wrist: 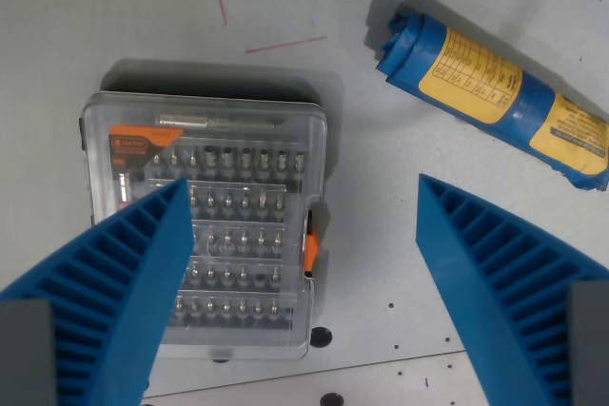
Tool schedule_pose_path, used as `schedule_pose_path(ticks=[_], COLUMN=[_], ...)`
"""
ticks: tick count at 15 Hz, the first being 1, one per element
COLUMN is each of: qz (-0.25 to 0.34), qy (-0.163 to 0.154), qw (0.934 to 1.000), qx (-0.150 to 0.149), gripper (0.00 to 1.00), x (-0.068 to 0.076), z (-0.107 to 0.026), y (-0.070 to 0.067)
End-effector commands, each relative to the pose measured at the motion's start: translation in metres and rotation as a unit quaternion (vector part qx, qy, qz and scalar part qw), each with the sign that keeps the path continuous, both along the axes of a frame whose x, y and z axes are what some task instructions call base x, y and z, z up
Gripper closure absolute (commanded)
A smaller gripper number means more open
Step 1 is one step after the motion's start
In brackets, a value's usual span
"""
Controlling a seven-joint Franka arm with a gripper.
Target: Move above the blue bag
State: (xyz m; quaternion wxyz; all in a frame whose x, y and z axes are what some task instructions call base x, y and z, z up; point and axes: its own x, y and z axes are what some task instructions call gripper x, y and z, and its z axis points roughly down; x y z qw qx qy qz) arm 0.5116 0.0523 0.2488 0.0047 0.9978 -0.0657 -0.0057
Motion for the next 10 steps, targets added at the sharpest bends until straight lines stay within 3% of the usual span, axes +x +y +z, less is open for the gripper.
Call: schedule_pose_path(ticks=[1,10], qz=[0.0,0.034], qy=[-0.002,-0.001], qw=[1.0,0.9994], qx=[0.0,-0.001], gripper=[0.0,0.0], x=[0.0002,0.0], z=[0.0015,-0.0001], y=[0.0,-0.0021])
